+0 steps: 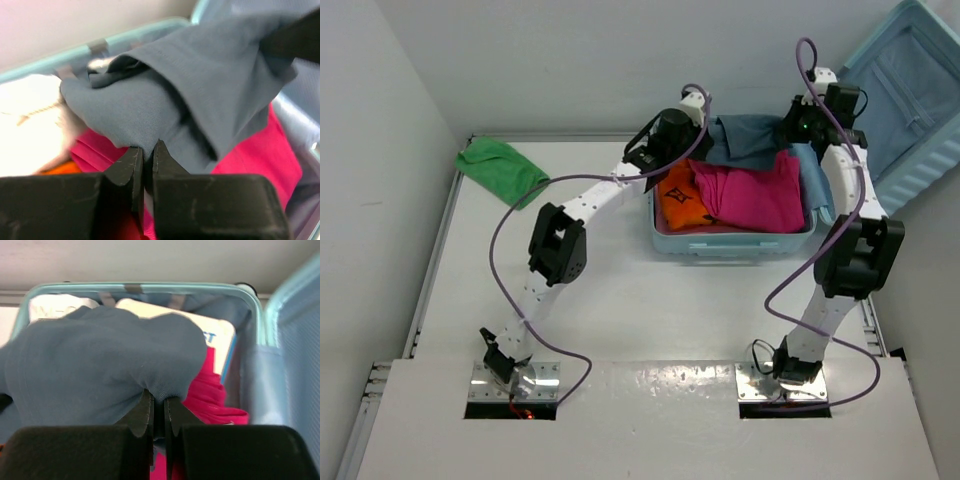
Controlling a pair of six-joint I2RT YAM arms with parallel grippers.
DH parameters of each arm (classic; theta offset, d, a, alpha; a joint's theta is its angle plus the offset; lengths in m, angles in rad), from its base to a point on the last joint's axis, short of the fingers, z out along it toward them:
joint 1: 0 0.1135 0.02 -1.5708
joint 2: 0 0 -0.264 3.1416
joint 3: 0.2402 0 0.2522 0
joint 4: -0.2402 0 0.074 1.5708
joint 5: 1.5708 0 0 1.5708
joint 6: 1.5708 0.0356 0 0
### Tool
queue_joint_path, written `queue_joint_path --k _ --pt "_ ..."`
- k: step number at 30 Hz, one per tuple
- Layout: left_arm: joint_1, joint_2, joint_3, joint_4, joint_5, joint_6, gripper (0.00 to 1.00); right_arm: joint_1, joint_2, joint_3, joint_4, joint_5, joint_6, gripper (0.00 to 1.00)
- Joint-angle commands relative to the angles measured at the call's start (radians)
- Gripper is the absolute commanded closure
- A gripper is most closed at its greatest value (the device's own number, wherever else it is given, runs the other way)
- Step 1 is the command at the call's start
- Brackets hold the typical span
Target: Pack the luggage
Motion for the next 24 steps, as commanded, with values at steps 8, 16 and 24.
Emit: queue_joint_path --k 8,16,24 --pt "0.089 -0.303 -0.297 -0.018 0.047 -0.014 0.49 -0.052 -0.049 -0.072 -0.13 -0.098 -0.078 1.0" --pt "0.398 -0.439 -0.3 -0.405 -0.016 0.248 0.14 -0.024 -0.055 -0.042 -0.413 -0.098 -0.182 0.26" --pt "0.681 -0.194 -0.185 -0.695 0.06 0.515 0.16 -0.006 -0.164 0.121 -0.405 -0.062 -0.099 0.16"
